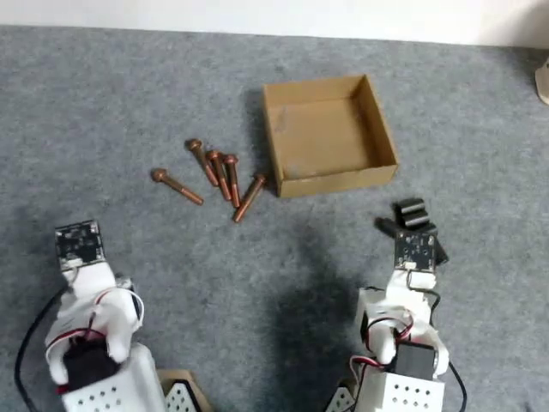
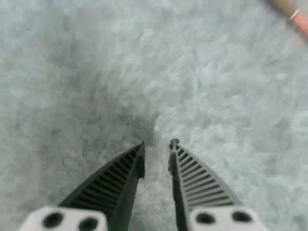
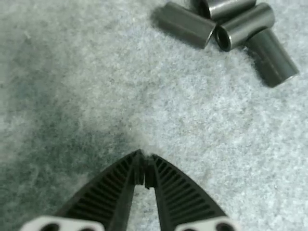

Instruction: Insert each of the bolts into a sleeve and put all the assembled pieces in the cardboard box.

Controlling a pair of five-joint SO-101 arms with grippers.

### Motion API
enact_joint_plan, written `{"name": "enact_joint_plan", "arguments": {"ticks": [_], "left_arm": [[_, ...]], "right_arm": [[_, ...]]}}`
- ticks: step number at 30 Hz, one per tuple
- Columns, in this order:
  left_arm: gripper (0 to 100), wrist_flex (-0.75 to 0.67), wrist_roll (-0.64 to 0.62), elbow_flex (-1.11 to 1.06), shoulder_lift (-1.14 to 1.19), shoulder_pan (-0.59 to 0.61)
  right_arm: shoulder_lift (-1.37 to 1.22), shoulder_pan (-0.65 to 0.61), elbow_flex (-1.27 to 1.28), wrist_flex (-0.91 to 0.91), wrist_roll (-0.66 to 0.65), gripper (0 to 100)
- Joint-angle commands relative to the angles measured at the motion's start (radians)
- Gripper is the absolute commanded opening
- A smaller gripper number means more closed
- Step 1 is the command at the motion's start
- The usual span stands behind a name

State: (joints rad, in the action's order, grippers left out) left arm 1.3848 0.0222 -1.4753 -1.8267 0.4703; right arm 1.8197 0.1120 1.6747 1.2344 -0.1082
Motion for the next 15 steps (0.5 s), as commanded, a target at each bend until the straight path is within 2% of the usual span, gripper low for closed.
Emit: {"name": "enact_joint_plan", "arguments": {"ticks": [1,4,7,11,15], "left_arm": [[10,0.106,-0.012,0.214,-0.004,-0.105],[10,0.11,-0.012,0.285,0.015,-0.139],[10,0.043,-0.023,0.271,0.124,-0.139],[10,-0.143,-0.153,0.285,0.371,-0.139],[10,-0.242,-0.244,0.406,0.682,-0.142]], "right_arm": [[0.008,-0.008,0.124,0.004,0.008,0.5],[0.008,-0.008,0.124,0.004,0.008,0.5],[0.008,-0.008,0.124,0.004,0.008,0.5],[0.008,-0.008,0.124,0.004,0.008,0.5],[0.008,-0.008,0.124,0.004,0.008,0.5]]}}
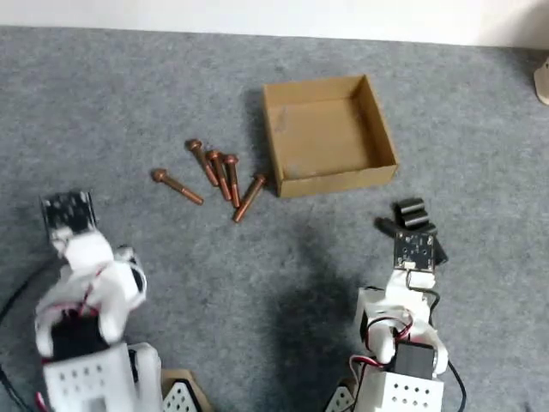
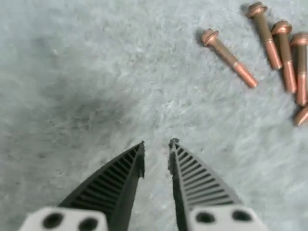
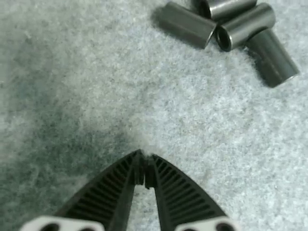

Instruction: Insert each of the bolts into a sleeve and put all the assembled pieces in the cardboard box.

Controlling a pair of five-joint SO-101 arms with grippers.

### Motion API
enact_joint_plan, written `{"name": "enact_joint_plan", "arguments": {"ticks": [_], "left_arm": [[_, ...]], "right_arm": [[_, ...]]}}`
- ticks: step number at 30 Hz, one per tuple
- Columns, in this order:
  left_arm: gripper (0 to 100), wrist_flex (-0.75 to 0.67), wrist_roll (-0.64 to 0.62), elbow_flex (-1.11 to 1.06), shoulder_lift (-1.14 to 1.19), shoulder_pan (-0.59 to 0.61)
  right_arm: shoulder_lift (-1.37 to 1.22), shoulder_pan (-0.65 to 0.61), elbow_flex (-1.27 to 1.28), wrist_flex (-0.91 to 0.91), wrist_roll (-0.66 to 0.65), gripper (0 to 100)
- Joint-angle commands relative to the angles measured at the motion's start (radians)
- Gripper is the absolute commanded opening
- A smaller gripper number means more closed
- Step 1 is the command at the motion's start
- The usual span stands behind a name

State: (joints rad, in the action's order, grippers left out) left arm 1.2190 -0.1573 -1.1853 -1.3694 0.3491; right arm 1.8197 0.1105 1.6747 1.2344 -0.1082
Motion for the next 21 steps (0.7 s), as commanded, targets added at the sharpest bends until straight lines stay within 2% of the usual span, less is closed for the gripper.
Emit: {"name": "enact_joint_plan", "arguments": {"ticks": [1,10,13,16,21], "left_arm": [[10,-0.094,-0.094,0.16,0.308,-0.022],[10,-0.115,-0.499,0.608,1.0,-0.136],[7,-0.114,-0.554,0.754,1.198,-0.171],[2,-0.114,-0.557,0.871,1.354,-0.186],[1,-0.12,-0.557,1.02,1.454,-0.18]], "right_arm": [[0.008,-0.007,0.124,0.004,0.008,0.5],[0.008,-0.007,0.124,0.004,0.008,0.5],[0.008,-0.007,0.124,0.004,0.008,0.5],[0.008,-0.007,0.124,0.004,0.008,0.5],[0.008,-0.007,0.124,0.004,0.008,0.5]]}}
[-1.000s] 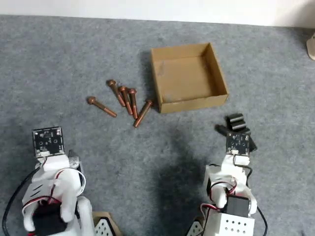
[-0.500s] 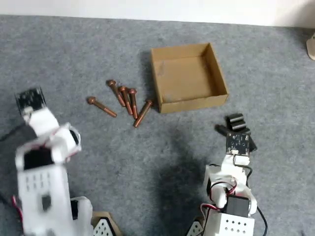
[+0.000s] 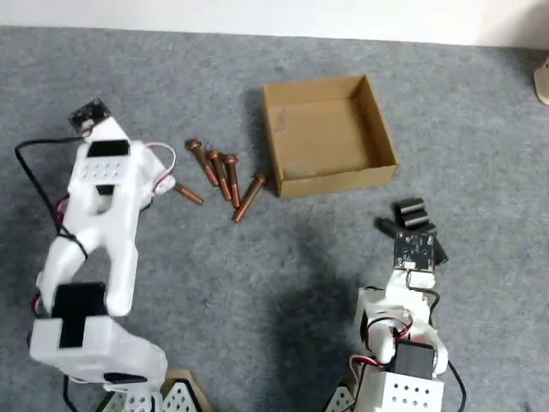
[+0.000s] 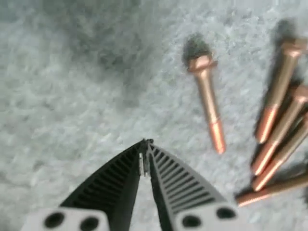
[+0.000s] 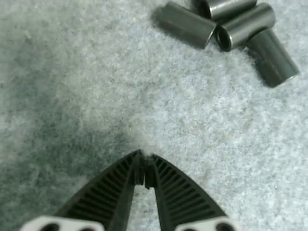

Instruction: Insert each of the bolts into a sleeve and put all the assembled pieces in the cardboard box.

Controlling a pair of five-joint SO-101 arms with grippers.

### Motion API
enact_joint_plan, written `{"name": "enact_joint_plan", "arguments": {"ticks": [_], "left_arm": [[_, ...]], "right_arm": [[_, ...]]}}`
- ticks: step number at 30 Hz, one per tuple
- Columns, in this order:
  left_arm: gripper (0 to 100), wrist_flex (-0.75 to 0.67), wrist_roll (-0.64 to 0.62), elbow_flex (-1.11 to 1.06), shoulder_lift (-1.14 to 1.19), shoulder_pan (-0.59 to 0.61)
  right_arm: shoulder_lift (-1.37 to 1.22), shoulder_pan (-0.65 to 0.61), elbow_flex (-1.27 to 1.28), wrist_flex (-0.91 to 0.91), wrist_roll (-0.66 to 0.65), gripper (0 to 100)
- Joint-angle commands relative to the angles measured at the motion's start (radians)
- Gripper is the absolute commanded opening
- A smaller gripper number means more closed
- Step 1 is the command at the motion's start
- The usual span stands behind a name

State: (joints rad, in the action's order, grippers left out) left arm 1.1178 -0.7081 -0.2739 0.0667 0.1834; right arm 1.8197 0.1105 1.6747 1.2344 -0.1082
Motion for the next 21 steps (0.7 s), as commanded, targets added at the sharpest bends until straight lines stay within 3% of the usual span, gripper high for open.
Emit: {"name": "enact_joint_plan", "arguments": {"ticks": [1,10,17,21], "left_arm": [[1,-0.018,-0.006,0.13,0.031,-0.01],[2,0.028,-0.015,0.274,0.199,-0.036],[26,0.304,-0.015,0.579,0.444,-0.087],[26,0.411,-0.017,0.8,0.591,-0.09]], "right_arm": [[0.008,-0.007,0.124,0.004,0.008,0.5],[0.008,-0.007,0.124,0.004,0.008,0.5],[0.01,-0.007,0.124,0.004,0.008,0.5],[0.01,-0.007,0.124,0.004,0.008,0.5]]}}
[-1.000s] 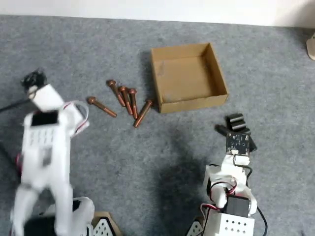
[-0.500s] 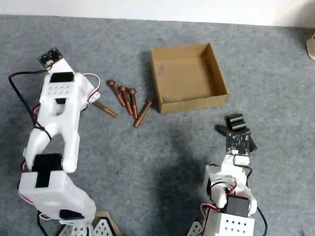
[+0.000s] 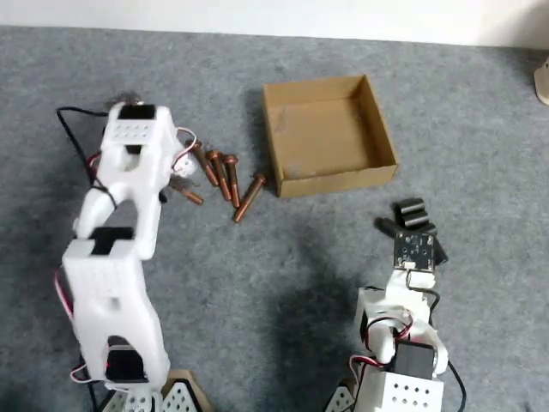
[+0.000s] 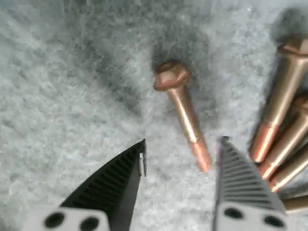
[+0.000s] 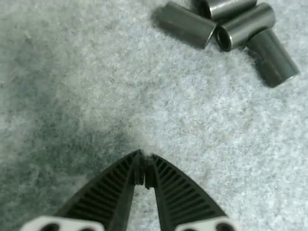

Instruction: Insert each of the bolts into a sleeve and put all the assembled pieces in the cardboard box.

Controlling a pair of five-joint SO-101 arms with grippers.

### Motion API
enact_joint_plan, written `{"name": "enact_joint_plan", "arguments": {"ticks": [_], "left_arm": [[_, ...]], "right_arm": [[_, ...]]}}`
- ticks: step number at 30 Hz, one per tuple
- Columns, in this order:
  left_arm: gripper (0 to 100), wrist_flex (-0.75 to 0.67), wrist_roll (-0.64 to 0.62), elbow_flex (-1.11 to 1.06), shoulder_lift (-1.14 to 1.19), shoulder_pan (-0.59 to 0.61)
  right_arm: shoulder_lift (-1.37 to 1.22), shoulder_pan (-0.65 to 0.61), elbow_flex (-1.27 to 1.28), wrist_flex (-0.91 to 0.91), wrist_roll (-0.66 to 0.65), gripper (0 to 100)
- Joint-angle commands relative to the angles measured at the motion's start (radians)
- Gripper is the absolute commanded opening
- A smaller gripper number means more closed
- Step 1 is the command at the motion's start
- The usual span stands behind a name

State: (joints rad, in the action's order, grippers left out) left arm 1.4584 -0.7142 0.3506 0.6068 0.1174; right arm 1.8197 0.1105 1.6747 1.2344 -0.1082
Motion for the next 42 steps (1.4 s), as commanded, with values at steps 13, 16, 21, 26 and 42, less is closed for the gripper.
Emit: {"name": "enact_joint_plan", "arguments": {"ticks": [13,16,21,26,42], "left_arm": [[26,0.239,-0.213,0.641,0.378,0.094],[26,0.261,-0.242,0.673,0.414,0.12],[26,0.259,-0.275,0.674,0.46,0.127],[26,0.259,-0.275,0.673,0.473,0.093],[2,0.273,-0.552,0.668,0.475,0.077]], "right_arm": [[0.01,-0.007,0.124,0.004,0.008,0.5],[0.01,-0.007,0.124,0.004,0.008,0.5],[0.01,-0.007,0.124,0.004,0.008,0.5],[0.01,-0.007,0.124,0.004,0.008,0.5],[0.01,-0.007,0.124,0.004,0.008,0.5]]}}
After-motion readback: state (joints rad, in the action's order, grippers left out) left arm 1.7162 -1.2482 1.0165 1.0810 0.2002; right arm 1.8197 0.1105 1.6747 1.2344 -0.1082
